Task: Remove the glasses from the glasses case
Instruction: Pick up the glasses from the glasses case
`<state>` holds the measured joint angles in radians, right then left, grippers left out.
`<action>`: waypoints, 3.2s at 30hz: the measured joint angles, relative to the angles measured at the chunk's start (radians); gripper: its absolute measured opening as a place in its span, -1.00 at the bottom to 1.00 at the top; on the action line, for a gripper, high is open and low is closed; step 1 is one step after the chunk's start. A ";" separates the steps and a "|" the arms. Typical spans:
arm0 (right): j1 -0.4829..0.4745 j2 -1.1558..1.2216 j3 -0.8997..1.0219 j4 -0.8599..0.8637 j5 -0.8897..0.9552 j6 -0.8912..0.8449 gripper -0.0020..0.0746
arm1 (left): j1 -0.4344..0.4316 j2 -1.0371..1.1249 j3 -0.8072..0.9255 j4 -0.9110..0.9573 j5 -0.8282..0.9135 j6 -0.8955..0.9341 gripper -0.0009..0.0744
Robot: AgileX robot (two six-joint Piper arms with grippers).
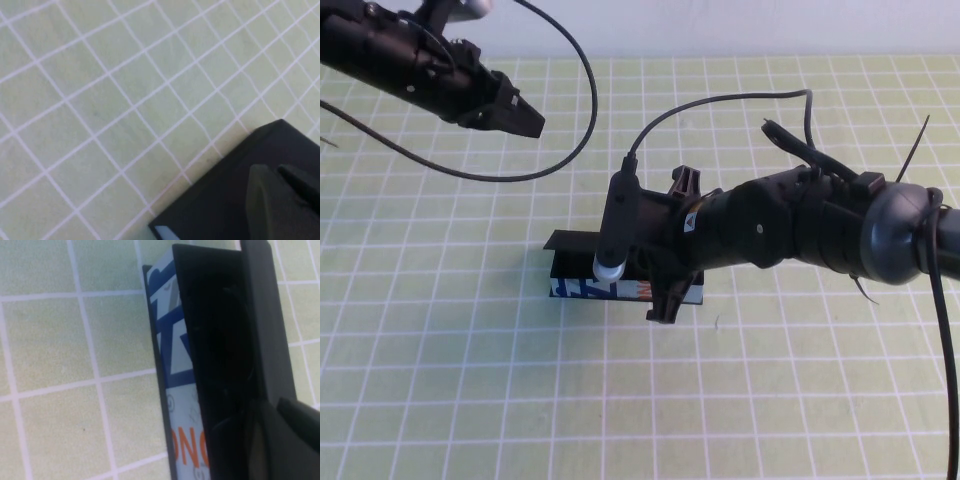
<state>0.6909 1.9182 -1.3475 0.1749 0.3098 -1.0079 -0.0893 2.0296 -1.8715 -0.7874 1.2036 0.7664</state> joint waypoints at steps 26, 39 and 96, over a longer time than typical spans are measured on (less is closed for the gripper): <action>-0.002 0.000 -0.028 0.032 0.002 0.023 -0.97 | 0.000 -0.084 0.666 -0.360 -0.194 0.786 -0.99; -0.002 0.000 -0.028 0.045 0.002 0.030 -0.97 | 0.000 0.026 0.668 -0.584 -0.274 0.965 -0.99; -0.125 0.148 -0.265 0.002 0.181 0.815 -0.99 | 0.000 0.039 0.668 -0.567 -0.122 0.928 -0.99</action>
<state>0.5663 2.0662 -1.6126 0.1771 0.4908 -0.1928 -0.0893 2.0685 -1.2033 -1.3546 1.0819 1.6940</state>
